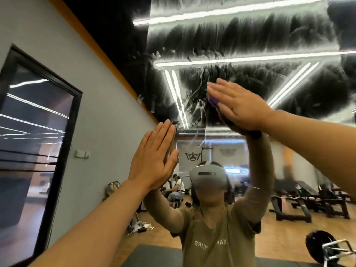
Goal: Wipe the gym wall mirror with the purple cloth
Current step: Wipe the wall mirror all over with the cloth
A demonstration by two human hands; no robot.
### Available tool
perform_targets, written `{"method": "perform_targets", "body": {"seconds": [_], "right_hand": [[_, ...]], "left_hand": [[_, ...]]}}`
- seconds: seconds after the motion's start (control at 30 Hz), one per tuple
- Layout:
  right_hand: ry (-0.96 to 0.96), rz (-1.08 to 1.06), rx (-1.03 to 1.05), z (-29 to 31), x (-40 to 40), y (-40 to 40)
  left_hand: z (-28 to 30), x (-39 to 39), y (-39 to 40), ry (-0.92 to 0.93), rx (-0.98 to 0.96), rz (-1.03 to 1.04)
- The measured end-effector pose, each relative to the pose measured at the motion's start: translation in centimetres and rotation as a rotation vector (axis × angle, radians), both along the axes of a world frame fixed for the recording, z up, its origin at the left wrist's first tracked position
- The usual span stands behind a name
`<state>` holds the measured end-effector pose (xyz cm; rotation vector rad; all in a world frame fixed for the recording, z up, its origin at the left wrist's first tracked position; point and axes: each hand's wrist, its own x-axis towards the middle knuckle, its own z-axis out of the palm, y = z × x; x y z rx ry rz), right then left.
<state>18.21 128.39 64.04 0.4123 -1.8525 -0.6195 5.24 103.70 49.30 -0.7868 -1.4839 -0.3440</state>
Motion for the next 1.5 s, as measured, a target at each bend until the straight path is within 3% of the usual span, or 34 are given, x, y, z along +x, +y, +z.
{"method": "perform_targets", "body": {"seconds": [0.1,0.17,0.43,0.57,0.83,1.0,1.17,1.3,1.4,1.5], "right_hand": [[0.140,-0.019,-0.256,2.3,-0.8,-1.3],[0.171,-0.025,-0.309,1.5,-1.2,-2.5],[-0.146,0.041,0.328,-12.0,-1.7,-2.0],[-0.279,0.047,0.548,-10.7,-1.4,-1.4],[0.050,-0.024,-0.051,2.6,-2.0,-4.2],[0.131,-0.051,-0.228,2.7,-3.2,-5.4],[-0.051,0.002,0.010,-5.0,-2.7,-5.7],[-0.228,-0.016,0.316,-12.6,-2.3,-4.3],[-0.283,-0.001,0.439,-12.2,-2.2,-3.5],[-0.262,0.046,0.416,-9.6,-2.4,-4.0]], "left_hand": [[0.1,-0.1,0.0,0.018,0.002,-0.008],[0.1,-0.2,-0.1,0.020,0.001,-0.020],[0.0,-0.6,-0.2,0.014,-0.012,-0.024],[0.0,-0.5,-0.2,0.030,-0.003,-0.042],[0.0,-0.7,-0.2,0.018,0.001,-0.078],[0.0,-0.7,-0.2,0.016,0.005,-0.102],[0.0,-0.6,-0.2,-0.011,0.008,-0.115],[0.0,-0.3,-0.4,-0.088,0.041,-0.145],[-0.2,-0.1,-0.3,-0.126,0.040,-0.129],[0.0,-0.4,-0.9,-0.121,0.024,-0.091]]}}
